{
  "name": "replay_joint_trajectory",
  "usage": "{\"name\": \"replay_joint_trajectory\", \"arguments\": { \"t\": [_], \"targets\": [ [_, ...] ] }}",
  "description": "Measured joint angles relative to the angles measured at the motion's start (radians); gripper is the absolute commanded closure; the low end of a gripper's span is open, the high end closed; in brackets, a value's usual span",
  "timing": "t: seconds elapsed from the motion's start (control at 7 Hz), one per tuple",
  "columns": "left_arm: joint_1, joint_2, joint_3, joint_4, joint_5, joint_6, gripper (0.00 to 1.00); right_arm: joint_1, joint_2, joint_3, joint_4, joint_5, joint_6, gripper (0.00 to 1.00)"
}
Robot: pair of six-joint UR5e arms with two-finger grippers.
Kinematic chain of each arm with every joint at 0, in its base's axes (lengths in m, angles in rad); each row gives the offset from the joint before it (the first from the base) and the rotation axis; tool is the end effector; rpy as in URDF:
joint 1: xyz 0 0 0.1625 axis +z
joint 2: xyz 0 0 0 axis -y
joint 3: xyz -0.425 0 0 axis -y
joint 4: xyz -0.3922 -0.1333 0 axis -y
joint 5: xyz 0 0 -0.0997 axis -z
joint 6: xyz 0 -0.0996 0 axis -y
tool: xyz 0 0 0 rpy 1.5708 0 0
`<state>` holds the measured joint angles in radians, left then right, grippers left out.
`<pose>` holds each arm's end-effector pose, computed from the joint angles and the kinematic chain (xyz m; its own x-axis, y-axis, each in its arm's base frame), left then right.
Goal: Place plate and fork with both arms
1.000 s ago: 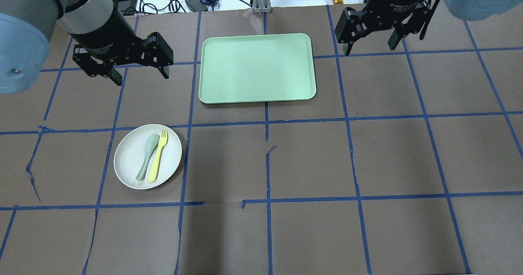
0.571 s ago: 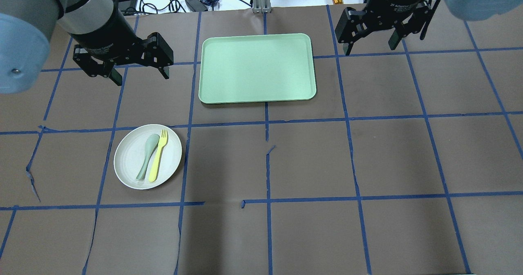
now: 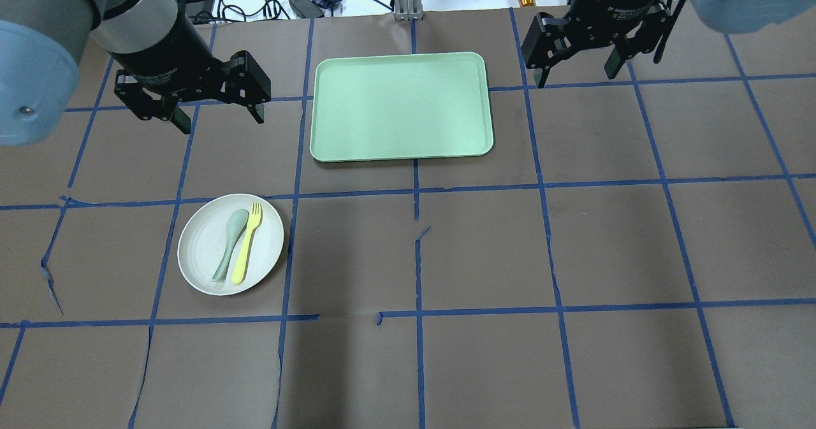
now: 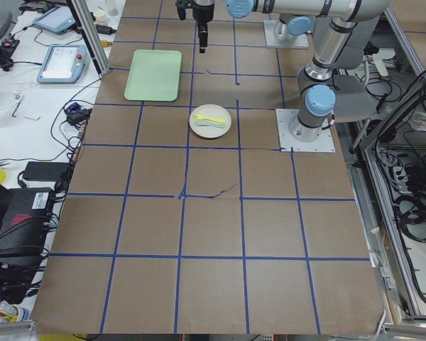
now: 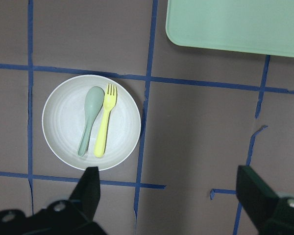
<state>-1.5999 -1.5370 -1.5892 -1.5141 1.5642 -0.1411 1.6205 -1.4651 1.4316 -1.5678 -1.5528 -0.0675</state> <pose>-0.1480 -0.4803 0.5011 -0.9937 -0.1109 0.0166 -0.1118 0.9912 -0.0704 0.1617 -0.5321 0.5018 -0.9930 -0.1174 -0.0159 -0.1169 0.9926 -0.0316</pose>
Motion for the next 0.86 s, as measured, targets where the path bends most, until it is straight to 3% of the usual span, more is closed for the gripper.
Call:
{"name": "replay_joint_trajectory", "arguments": {
  "t": [0.86],
  "targets": [
    [0.0,-0.002,-0.001,0.0,0.0,0.002,0.0,0.013,0.003,0.0,-0.001,-0.001,-0.002,0.0]
  ]
}}
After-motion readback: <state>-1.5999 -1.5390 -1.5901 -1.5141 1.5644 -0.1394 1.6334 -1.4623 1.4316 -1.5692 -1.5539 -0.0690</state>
